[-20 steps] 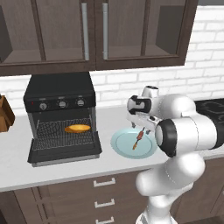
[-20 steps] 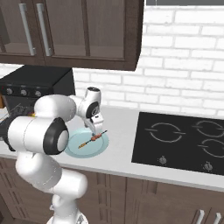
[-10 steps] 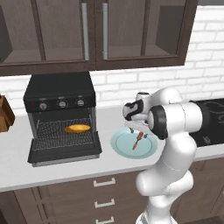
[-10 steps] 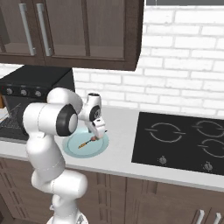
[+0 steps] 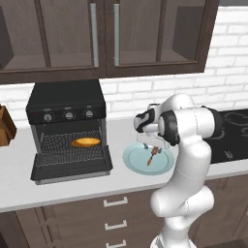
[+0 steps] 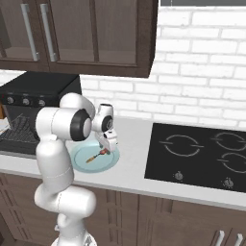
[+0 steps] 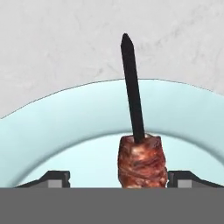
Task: Pick up the kebab skewer and baguette bread, and place them inside the toaster oven. Close the toaster oven door and start by setting the timer.
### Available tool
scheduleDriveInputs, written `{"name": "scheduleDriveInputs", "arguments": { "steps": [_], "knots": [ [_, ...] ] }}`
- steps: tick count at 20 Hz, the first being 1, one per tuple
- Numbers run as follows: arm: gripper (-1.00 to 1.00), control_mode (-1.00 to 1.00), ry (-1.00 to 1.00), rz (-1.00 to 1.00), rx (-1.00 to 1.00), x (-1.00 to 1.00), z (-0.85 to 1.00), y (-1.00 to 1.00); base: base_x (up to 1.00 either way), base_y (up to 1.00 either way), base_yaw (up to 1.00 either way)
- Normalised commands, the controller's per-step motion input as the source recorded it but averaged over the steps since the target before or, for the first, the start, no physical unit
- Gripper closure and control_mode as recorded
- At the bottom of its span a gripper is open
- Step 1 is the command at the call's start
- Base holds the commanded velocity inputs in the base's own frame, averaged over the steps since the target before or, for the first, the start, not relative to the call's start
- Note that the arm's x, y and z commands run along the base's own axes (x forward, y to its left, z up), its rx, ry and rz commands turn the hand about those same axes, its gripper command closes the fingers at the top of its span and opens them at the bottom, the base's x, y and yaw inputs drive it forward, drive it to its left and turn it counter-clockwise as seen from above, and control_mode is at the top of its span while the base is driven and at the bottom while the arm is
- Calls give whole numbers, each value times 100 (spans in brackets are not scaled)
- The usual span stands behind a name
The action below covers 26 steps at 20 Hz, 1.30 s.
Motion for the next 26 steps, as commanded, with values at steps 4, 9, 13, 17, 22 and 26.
{"name": "scheduleDriveInputs", "arguments": {
  "steps": [4, 9, 13, 17, 22, 26],
  "knots": [
    [100, -100, 0, 0, 0, 0, -33, 0, 0, 0, 0],
    [100, -100, -1, 0, 0, -7, -41, 0, 0, 0, 0],
    [100, -100, -5, 0, 0, -41, -52, 0, 0, 0, 0],
    [100, -100, -10, -1, 0, -61, -35, 0, 0, 0, 0],
    [100, -100, -8, -11, 1, -48, 14, -3, 0, 0, 0],
    [100, -100, 0, -19, 2, -23, 65, -1, 0, 0, 0]
  ]
}}
